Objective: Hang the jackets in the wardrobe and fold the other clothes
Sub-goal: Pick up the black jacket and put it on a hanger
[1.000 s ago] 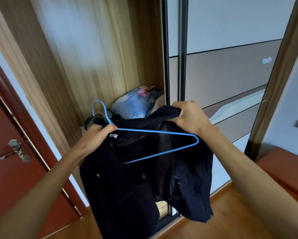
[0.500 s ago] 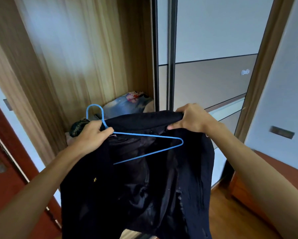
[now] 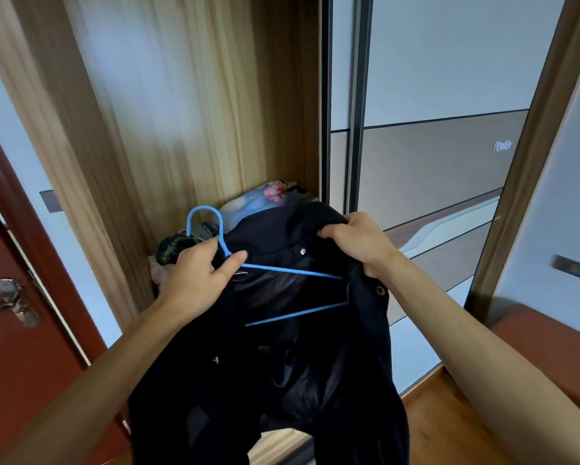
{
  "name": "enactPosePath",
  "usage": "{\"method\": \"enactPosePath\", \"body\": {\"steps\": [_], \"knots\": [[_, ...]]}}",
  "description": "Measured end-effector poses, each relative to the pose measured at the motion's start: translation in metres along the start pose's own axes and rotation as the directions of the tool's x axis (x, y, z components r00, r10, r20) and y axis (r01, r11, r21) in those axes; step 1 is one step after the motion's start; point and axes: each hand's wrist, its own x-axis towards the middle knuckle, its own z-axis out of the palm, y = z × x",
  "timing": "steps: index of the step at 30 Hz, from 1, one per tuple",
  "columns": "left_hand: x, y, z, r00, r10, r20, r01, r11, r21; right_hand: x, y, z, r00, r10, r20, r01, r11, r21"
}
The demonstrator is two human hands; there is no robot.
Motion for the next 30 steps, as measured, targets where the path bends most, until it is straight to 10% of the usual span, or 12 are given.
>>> {"method": "enactPosePath", "body": {"steps": [3, 15, 23, 30], "knots": [[-0.010, 0.011, 0.003, 1.000, -0.009, 0.022, 0.013, 0.980, -0.197, 0.003, -0.004, 0.003, 1.000, 0.005, -0.026, -0.003, 0.997, 0.082], [-0.003, -0.002, 0.016, 0.956, -0.294, 0.011, 0.293, 0.948, -0.126, -0.011, -0.005, -0.060, 0.947, 0.078, 0.312, -0.040, 0.991, -0.126], [0.012, 0.008, 0.035, 0.943, -0.251, -0.216, 0.255, 0.967, -0.013, -0.057, -0.023, -0.003, 0.925, 0.025, 0.378, -0.144, 0.946, 0.291], [0.020, 0.022, 0.001, 0.974, -0.193, -0.115, 0.154, 0.947, -0.283, -0.043, -0.053, -0.004, 0.915, -0.227, 0.334, 0.156, 0.962, 0.225]]}}
